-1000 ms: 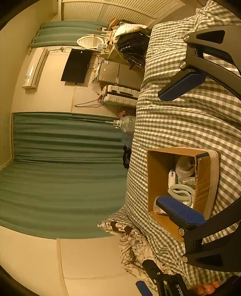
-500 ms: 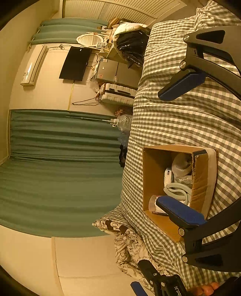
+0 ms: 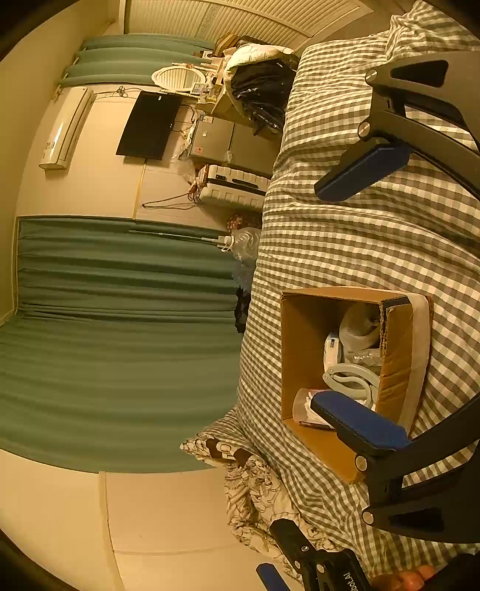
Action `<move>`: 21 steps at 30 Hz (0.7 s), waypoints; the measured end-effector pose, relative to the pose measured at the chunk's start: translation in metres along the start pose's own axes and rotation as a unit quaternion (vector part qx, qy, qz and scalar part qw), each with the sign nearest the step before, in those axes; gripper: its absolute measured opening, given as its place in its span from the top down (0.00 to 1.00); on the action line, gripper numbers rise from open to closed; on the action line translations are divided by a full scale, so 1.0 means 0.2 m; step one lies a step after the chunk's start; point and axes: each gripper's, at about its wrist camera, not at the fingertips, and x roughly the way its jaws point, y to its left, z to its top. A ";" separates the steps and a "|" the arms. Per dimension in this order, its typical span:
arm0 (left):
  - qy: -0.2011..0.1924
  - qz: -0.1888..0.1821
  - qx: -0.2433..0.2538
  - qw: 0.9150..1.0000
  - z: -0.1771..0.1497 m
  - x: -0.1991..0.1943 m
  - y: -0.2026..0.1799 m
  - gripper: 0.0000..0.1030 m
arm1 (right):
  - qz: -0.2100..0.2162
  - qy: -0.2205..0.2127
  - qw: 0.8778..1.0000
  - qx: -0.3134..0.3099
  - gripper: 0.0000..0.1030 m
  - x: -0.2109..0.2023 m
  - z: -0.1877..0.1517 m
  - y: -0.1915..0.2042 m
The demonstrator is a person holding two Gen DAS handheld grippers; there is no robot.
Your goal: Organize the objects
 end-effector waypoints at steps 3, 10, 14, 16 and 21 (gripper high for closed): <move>0.002 0.000 -0.002 1.000 0.00 0.00 0.01 0.00 | 0.000 0.002 1.000 -0.002 0.00 0.00 0.00 0.00; 0.001 0.000 -0.002 1.000 0.00 0.00 0.01 0.00 | 0.000 0.002 1.000 -0.002 0.00 0.00 -0.01 0.00; 0.001 0.001 0.000 1.000 0.00 0.00 0.01 0.00 | 0.001 0.004 1.000 -0.003 0.00 0.00 -0.01 0.01; 0.001 0.000 0.000 1.000 0.00 0.00 0.01 0.00 | 0.001 0.004 1.000 -0.003 0.00 0.01 0.00 0.01; 0.001 0.001 0.000 1.000 0.00 0.00 0.01 0.00 | 0.001 0.007 1.000 -0.004 0.00 0.01 -0.01 0.01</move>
